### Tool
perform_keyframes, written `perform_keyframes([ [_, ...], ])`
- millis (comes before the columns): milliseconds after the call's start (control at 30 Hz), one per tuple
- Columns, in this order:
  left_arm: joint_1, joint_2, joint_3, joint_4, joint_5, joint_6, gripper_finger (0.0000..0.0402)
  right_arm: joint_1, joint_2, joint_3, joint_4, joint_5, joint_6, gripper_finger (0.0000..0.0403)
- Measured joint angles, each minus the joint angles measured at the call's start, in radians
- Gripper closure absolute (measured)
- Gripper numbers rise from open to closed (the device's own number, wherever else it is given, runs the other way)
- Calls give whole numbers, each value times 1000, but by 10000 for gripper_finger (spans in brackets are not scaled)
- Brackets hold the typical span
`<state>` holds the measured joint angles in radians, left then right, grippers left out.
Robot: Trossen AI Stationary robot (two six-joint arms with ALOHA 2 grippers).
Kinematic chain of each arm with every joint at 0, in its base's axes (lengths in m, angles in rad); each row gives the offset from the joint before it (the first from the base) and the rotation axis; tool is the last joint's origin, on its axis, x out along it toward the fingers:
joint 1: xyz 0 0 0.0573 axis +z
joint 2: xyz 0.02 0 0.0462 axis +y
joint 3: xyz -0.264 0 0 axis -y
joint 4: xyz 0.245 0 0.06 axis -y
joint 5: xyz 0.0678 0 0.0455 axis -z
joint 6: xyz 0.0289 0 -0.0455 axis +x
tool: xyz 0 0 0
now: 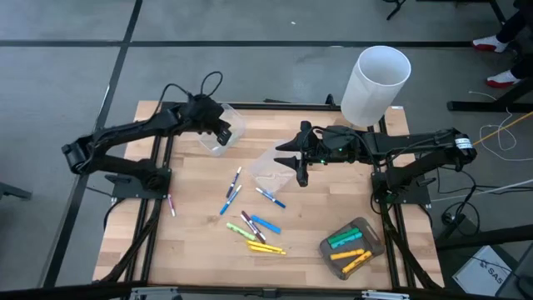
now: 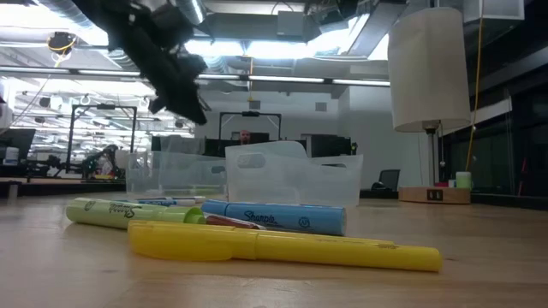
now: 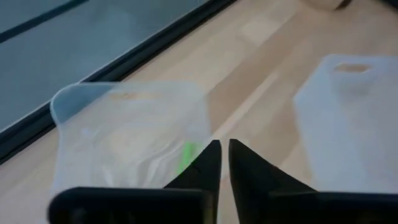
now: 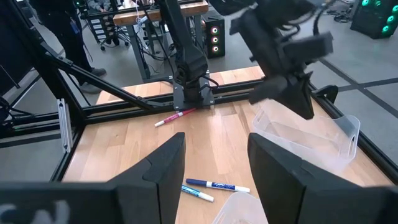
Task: Pick & Place Markers
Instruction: Put the light green highlighter into the black bin
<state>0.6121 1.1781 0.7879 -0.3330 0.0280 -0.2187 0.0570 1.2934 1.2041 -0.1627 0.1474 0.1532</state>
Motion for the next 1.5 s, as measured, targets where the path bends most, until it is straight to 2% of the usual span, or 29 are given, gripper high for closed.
perform_keyframes([
  [100, -35, -51, 0, 0, 0, -23, 397, 0, 0, 0, 0, 0, 0, 229],
  [300, -129, -142, 0, 33, 5, -60, 399, 0, 0, 1, -5, -1, -4, 229],
  [500, -252, -221, 0, 99, 84, -87, 398, 0, 0, 2, -79, -5, 23, 229],
  [667, -359, -267, 0, 174, 96, -95, 398, 6, 0, 2, -105, -75, 27, 229],
  [767, -410, -282, 0, 217, 95, -109, 400, 6, 0, 2, -105, -139, 38, 229],
  [967, -498, -287, 0, 256, 95, -110, 397, 6, 0, 2, -105, -192, 54, 229],
  [1267, -633, -287, 0, 256, 92, -110, 397, 34, 0, 2, -105, -194, 56, 229],
  [1500, -725, -287, 0, 256, 52, -112, 400, 57, 0, 1, -106, -194, 79, 229],
])
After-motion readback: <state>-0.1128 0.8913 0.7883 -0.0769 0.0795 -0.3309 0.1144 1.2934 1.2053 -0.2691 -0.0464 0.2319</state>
